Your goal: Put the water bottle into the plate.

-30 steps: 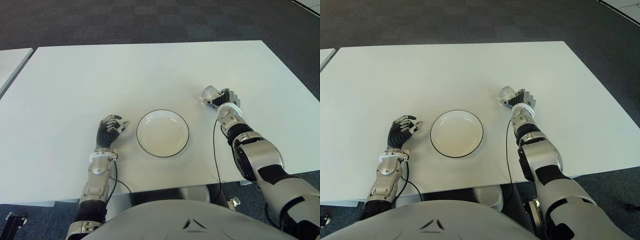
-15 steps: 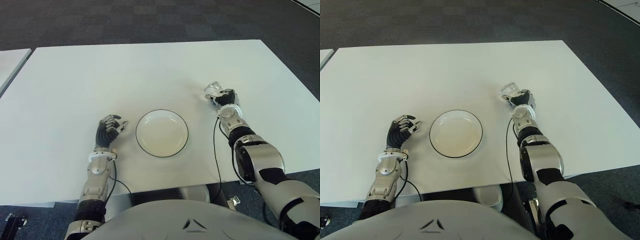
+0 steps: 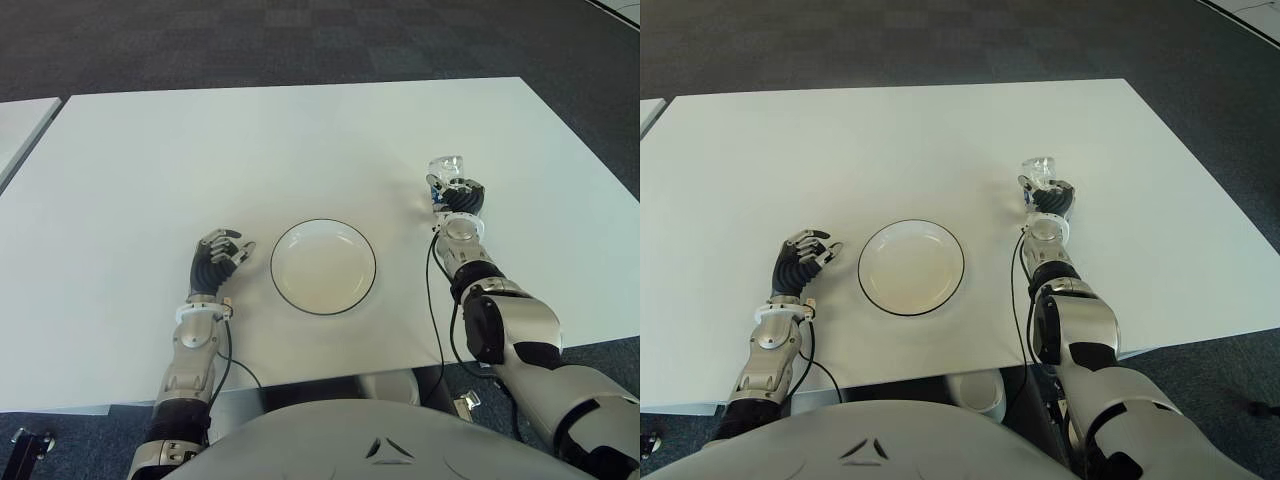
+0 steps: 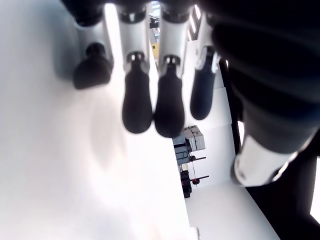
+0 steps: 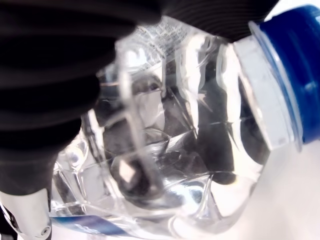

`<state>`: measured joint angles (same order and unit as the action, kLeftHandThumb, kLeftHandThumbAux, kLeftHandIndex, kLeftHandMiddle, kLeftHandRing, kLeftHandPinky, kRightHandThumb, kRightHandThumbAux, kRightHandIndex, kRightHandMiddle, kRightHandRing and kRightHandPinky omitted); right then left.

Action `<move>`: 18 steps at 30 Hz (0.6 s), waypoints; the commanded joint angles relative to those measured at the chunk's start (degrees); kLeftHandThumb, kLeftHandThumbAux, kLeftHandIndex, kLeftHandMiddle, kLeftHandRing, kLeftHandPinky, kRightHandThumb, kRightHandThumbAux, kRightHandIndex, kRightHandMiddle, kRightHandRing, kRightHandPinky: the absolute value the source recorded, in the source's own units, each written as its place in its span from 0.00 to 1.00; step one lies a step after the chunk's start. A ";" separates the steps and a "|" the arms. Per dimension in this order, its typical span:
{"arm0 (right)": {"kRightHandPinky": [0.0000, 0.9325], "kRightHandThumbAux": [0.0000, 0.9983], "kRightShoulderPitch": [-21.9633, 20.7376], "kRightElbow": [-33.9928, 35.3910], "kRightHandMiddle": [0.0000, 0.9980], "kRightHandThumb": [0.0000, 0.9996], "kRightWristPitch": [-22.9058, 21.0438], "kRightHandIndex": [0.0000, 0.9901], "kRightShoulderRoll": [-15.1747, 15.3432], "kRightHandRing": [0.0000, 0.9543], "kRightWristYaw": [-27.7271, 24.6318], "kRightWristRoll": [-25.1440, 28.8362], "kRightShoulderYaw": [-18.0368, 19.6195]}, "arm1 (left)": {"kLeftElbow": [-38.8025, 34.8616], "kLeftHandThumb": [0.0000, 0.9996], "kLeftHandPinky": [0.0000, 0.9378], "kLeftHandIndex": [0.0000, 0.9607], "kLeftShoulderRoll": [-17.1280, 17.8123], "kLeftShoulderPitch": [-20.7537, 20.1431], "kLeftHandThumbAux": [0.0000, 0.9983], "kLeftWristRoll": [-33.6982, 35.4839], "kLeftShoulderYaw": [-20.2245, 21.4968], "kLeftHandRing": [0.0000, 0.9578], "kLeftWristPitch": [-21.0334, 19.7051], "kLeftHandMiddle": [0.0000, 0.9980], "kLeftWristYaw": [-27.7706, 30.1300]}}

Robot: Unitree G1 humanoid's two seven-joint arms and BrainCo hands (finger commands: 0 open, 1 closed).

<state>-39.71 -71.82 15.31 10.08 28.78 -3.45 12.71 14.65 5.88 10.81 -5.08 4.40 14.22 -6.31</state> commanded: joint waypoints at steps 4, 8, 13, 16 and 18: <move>0.86 0.73 1.68 0.39 0.79 0.70 6.41 0.44 -3.17 0.82 2.52 1.37 0.92 | 2.63 0.71 0.72 0.45 0.08 1.20 0.72 0.18 0.09 0.71 -2.24 0.70 0.65; 0.87 0.73 1.61 1.73 0.80 0.70 8.76 0.44 -4.46 0.83 6.13 -0.30 -0.32 | 2.39 0.71 0.72 0.45 0.06 1.29 0.72 0.15 0.04 0.71 -2.31 0.70 0.65; 0.88 0.73 2.47 4.57 0.80 0.70 12.38 0.44 -5.88 0.84 10.41 -3.39 -3.09 | 2.41 0.71 0.71 0.45 0.10 1.27 0.72 0.01 -0.06 0.71 -2.24 0.70 0.64; 0.88 0.73 3.99 6.05 0.80 0.70 15.81 0.44 -5.51 0.84 10.98 -5.62 -5.25 | 2.57 0.70 0.72 0.45 0.17 1.23 0.72 -0.27 -0.11 0.72 -2.09 0.70 0.42; 0.90 0.73 4.88 6.93 0.82 0.70 17.90 0.44 -5.21 0.85 11.21 -6.97 -6.53 | 2.64 0.70 0.73 0.45 0.19 1.20 0.72 -0.40 -0.14 0.72 -2.01 0.70 0.29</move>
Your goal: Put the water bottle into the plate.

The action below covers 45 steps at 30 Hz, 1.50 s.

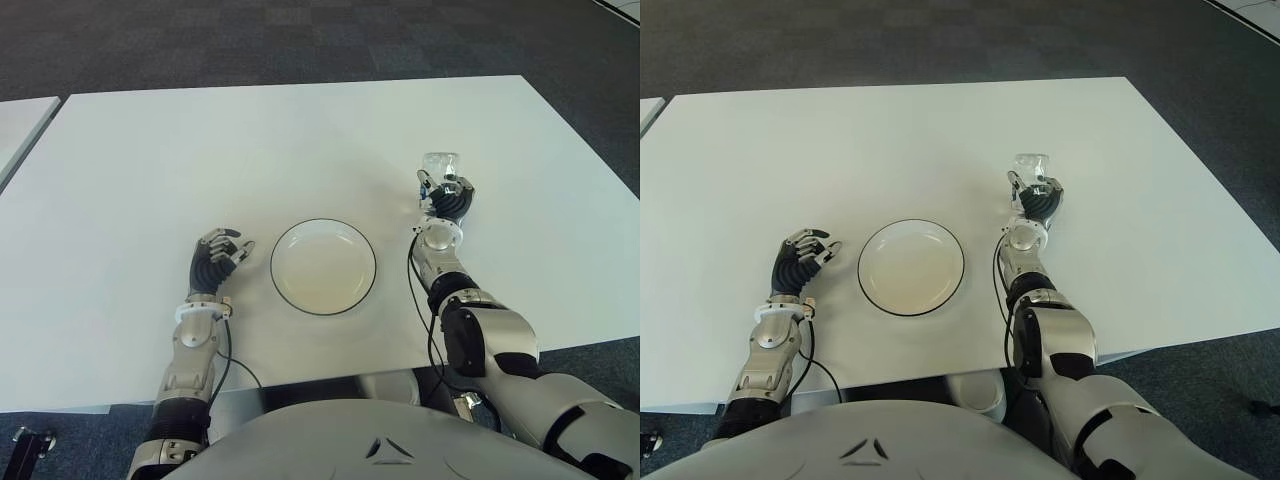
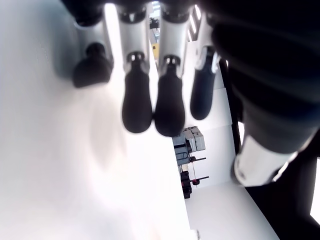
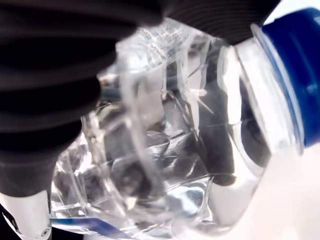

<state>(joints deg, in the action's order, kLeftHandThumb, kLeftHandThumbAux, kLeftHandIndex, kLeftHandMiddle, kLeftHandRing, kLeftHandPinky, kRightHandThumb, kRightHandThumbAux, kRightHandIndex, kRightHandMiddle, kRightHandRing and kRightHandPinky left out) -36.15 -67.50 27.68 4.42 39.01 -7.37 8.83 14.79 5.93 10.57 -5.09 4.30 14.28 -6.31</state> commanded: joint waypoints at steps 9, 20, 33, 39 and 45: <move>0.94 0.73 6.18 11.14 0.87 0.70 14.28 0.44 1.91 0.91 9.48 -15.46 -10.57 | 2.97 0.71 0.73 0.45 -0.01 1.40 0.72 -0.84 -0.21 0.73 -1.19 0.71 -0.32; 0.95 0.73 9.26 23.30 0.90 0.70 14.83 0.44 3.13 0.93 15.41 -28.01 -17.71 | 2.12 0.71 0.73 0.46 -0.23 1.49 0.72 -0.81 -0.50 0.73 -2.13 0.72 -0.06; 0.99 0.73 13.27 36.97 0.93 0.70 12.95 0.44 1.58 0.96 29.88 -44.44 -25.86 | 1.74 0.71 0.74 0.46 -0.17 1.96 0.72 -1.02 -0.74 0.73 -1.29 0.72 -0.16; 0.99 0.73 15.74 41.02 0.94 0.70 13.01 0.44 1.77 0.97 30.47 -47.03 -29.36 | 0.10 0.71 0.77 0.45 -0.30 2.54 0.72 -1.10 -0.96 0.75 -2.45 0.74 -0.11; 0.95 0.73 17.14 38.41 0.93 0.70 22.12 0.44 5.29 0.95 17.41 -40.46 -34.54 | 0.03 0.71 0.77 0.46 -0.47 2.65 0.72 -1.59 -1.04 0.76 -3.00 0.75 -0.91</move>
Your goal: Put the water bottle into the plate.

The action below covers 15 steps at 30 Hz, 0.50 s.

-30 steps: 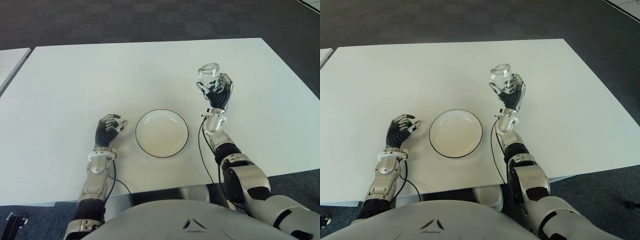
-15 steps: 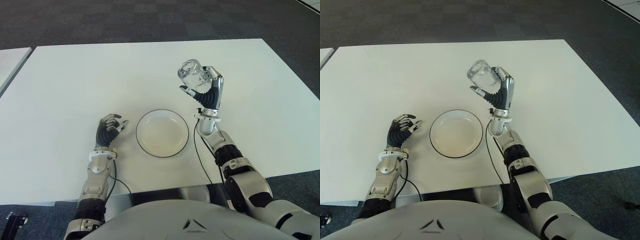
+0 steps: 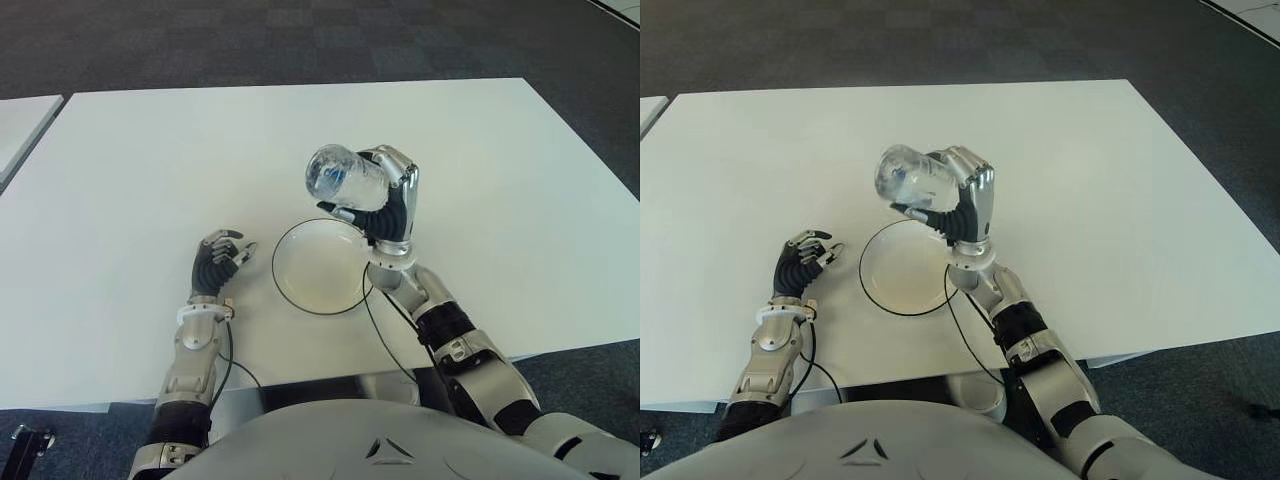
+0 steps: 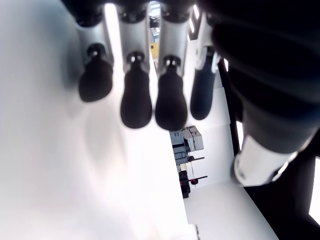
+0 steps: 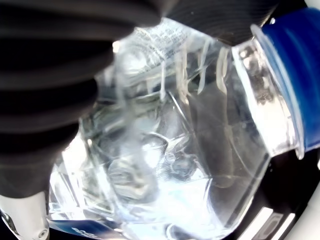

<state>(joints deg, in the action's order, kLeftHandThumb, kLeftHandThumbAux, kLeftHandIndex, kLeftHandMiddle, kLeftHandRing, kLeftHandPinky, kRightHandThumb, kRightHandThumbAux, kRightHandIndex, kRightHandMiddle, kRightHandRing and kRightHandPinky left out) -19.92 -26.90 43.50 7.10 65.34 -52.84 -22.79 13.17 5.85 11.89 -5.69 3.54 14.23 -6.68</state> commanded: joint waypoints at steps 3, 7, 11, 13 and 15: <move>0.93 0.73 -0.23 -5.60 0.91 0.70 9.98 0.44 4.00 0.94 -17.48 9.92 -4.17 | 2.26 0.71 0.77 0.46 -0.35 1.11 0.72 -1.13 -0.27 0.76 -2.63 0.75 -0.70; 0.91 0.73 -0.66 -6.80 0.89 0.70 9.08 0.44 6.80 0.92 -33.19 15.14 -6.10 | 2.73 0.71 0.77 0.46 -0.37 0.97 0.72 -0.64 -0.14 0.76 -2.13 0.75 -0.24; 0.91 0.73 0.68 -3.89 0.88 0.70 5.35 0.44 8.41 0.91 -44.56 18.66 -6.92 | 2.78 0.71 0.77 0.46 -0.49 0.96 0.72 -0.10 0.03 0.76 -2.14 0.75 0.04; 0.93 0.73 1.37 -2.28 0.88 0.70 3.27 0.44 9.07 0.91 -49.04 19.25 -7.21 | 2.64 0.71 0.77 0.46 -0.56 1.03 0.72 0.10 0.10 0.75 -2.15 0.75 0.08; 0.94 0.73 1.80 -1.34 0.89 0.71 2.40 0.44 9.17 0.92 -51.27 19.72 -6.94 | 2.61 0.71 0.76 0.46 -0.58 1.04 0.72 0.15 0.12 0.75 -2.13 0.75 0.09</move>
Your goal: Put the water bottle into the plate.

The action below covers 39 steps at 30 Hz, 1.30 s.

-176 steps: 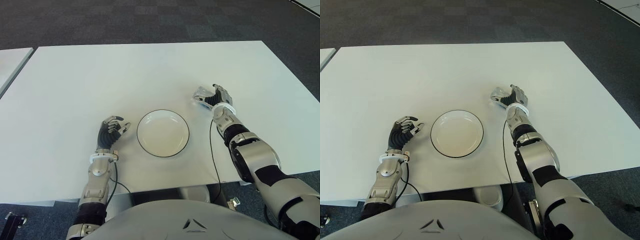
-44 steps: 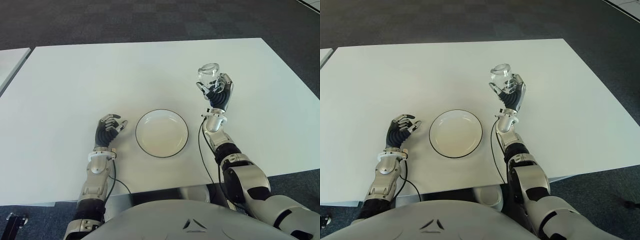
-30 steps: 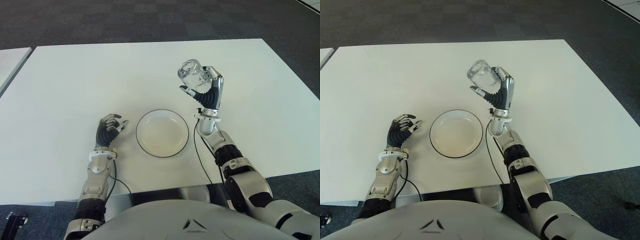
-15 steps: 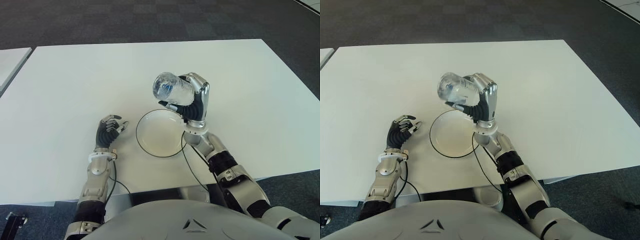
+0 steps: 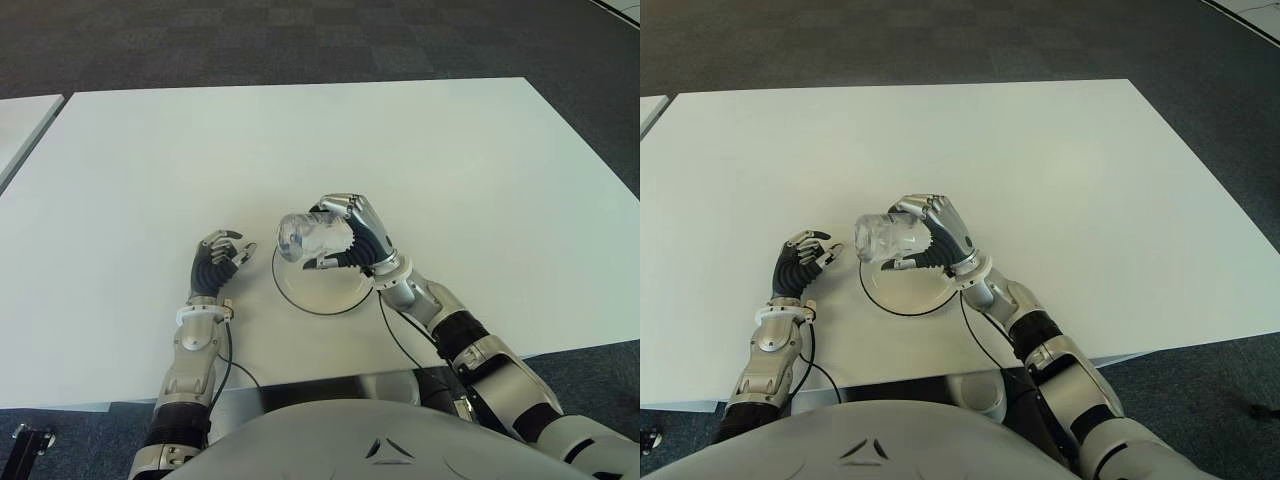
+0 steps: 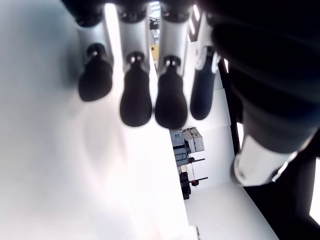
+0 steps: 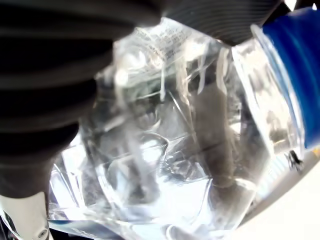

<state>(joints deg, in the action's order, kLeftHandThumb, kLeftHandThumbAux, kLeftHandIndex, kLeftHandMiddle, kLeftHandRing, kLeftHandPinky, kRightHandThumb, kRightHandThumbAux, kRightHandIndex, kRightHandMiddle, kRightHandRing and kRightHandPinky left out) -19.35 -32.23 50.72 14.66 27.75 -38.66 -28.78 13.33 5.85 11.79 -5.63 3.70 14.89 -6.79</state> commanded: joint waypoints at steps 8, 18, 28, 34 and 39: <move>0.96 0.72 1.97 11.43 0.92 0.70 -15.74 0.44 4.63 0.94 -30.24 2.19 -2.44 | 2.10 0.71 0.76 0.46 -0.65 1.35 0.72 -0.34 -0.05 0.75 -2.83 0.74 -0.24; 0.92 0.73 4.89 20.70 0.90 0.70 -27.55 0.44 6.00 0.92 -44.18 2.25 -2.14 | 1.37 0.71 0.75 0.46 -0.60 1.55 0.72 -1.41 -0.37 0.75 -3.96 0.73 -0.84; 0.91 0.73 6.37 26.30 0.88 0.70 -34.05 0.44 7.04 0.90 -49.76 1.03 -2.01 | 1.81 0.71 0.77 0.46 -0.70 1.48 0.72 -1.28 -0.34 0.75 -2.97 0.74 -0.97; 0.90 0.73 6.82 28.00 0.87 0.70 -35.74 0.44 7.35 0.89 -50.73 0.52 -1.83 | 1.83 0.71 0.76 0.46 -0.81 1.47 0.72 -0.98 -0.28 0.75 -2.57 0.74 -0.83; 0.90 0.73 7.07 29.47 0.86 0.70 -37.08 0.44 7.54 0.89 -51.09 0.10 -1.72 | 1.74 0.71 0.74 0.46 -0.78 1.42 0.72 -0.82 -0.23 0.74 -2.99 0.73 -0.64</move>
<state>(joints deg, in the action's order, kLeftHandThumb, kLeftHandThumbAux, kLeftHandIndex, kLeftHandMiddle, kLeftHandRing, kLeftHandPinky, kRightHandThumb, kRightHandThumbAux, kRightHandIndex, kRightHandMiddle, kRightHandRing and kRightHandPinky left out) -12.81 -4.12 14.99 21.97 -22.74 -38.22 -30.90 13.30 5.47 12.05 -6.30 3.64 14.33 -7.58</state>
